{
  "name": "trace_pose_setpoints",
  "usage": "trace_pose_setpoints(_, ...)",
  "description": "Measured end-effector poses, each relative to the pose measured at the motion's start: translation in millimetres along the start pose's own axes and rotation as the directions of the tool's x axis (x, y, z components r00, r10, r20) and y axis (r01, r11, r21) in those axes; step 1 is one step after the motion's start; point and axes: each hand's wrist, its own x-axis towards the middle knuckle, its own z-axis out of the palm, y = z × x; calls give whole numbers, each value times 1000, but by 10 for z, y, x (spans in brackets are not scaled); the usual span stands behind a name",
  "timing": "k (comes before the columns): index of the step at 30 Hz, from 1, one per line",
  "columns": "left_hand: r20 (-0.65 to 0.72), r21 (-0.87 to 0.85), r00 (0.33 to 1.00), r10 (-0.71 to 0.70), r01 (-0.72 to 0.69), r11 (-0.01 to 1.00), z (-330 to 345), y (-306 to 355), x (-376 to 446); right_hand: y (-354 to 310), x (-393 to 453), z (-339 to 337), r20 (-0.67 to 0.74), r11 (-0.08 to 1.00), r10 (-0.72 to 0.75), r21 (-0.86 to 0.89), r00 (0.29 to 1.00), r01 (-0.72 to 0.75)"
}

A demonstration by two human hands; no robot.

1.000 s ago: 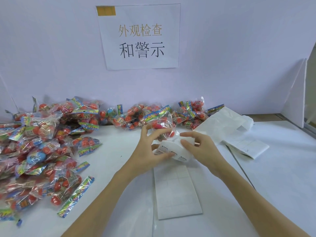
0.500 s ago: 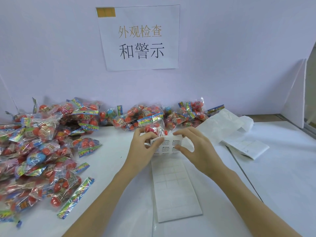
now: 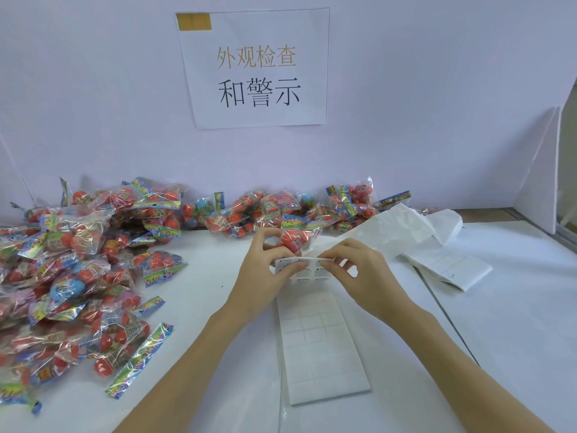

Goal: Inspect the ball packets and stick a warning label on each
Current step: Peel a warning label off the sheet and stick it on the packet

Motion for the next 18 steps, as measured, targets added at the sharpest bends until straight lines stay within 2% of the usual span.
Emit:
trace_pose_setpoints(4,33,-10,998,-45,46,999,-25,0,16,-26,-2,-7,3,999,-41,-34,999,41)
trace_pose_setpoints(13,31,-41,1000,-3,4,999,18,24,-15,-40,-19,-7,-33,999,-46,-25,998,45)
trace_pose_setpoints(18,56,-37,997,-44,46,998,40,5,-7,-57,-18,-8,-52,979,-172,-121,984,165)
